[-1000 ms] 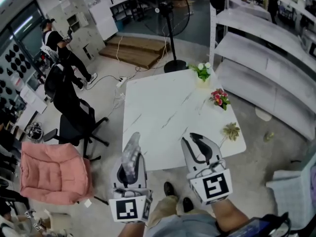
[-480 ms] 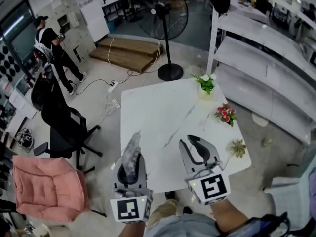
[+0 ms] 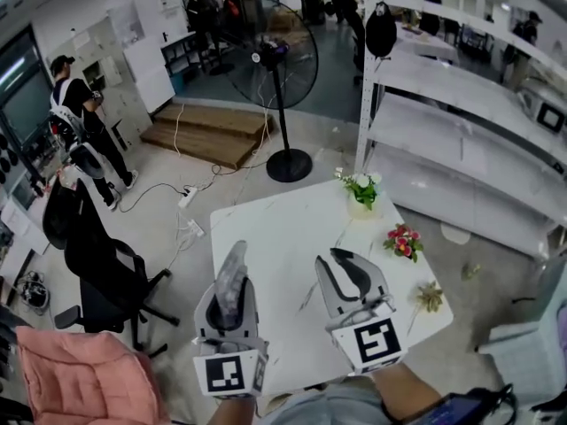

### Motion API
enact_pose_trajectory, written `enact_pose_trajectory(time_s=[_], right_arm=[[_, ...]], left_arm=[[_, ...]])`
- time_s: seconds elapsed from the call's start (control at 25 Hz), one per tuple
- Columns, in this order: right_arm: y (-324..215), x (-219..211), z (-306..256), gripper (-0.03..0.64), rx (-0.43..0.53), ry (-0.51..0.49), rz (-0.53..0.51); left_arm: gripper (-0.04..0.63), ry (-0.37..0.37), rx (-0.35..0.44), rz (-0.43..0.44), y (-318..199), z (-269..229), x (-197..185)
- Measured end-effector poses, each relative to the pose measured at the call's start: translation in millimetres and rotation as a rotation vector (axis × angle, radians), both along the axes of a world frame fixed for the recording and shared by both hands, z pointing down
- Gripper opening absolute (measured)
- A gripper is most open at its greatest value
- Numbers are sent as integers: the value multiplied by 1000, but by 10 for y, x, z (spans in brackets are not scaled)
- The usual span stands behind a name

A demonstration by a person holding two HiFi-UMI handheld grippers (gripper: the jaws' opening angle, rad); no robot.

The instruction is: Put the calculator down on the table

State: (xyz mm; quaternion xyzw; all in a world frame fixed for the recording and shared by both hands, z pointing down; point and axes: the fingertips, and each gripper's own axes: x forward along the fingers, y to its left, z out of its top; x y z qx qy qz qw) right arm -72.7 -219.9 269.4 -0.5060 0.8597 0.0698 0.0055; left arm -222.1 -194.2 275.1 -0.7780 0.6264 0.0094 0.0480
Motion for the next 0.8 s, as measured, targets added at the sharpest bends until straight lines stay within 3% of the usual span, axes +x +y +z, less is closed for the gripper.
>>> enact_pose_trajectory(time_s=[0.24,0.48,0.8], right_arm=[[-170,162,-43,94,9,-8,54],[-384,397,100,94,-23,-9,66],[-622,631,530,92,-123,13,55]], left_arm=[[133,-17,6,22,-270,-102,56],[133,-35,-45,41,-578,75,283],[133,-57,-187,70,-869,727,674]])
